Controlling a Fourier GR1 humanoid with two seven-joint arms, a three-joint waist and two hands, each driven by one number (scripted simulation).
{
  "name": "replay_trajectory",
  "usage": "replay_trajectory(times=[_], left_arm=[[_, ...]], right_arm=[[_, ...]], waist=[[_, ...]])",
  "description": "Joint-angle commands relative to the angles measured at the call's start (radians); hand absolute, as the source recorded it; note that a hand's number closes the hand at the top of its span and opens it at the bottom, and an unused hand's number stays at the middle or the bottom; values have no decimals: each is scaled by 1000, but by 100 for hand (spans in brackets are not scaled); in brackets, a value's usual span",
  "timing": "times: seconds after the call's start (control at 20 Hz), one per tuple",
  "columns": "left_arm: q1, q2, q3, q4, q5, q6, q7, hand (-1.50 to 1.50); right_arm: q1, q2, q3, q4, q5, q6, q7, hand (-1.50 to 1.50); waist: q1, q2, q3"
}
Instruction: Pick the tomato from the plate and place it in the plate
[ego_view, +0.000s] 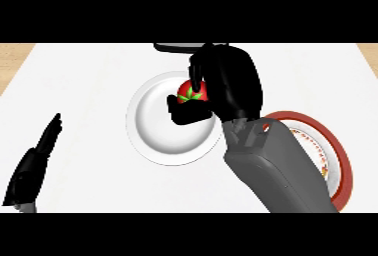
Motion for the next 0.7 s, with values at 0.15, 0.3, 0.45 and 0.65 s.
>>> replay_trajectory(times=[0.15, 0.3, 0.45, 0.65], left_arm=[[14, 13, 22, 19, 16, -29, -41, 0], [-63, -27, -4, 50, -20, 11, 19, 0], [-6, -22, -25, -24, -38, 5, -2, 0], [2, 0, 6, 38, -6, -30, -62, 0]], right_arm=[[-92, 17, 117, 357, -108, -190, -12, 150], [-152, 17, 142, 482, -193, -243, -49, 150], [-170, 17, 263, 568, -314, -356, -32, 150], [-240, 17, 166, 661, -427, -465, 7, -150]], waist=[[14, 4, 0], [7, 5, 0], [34, 6, 0], [35, 7, 0]])
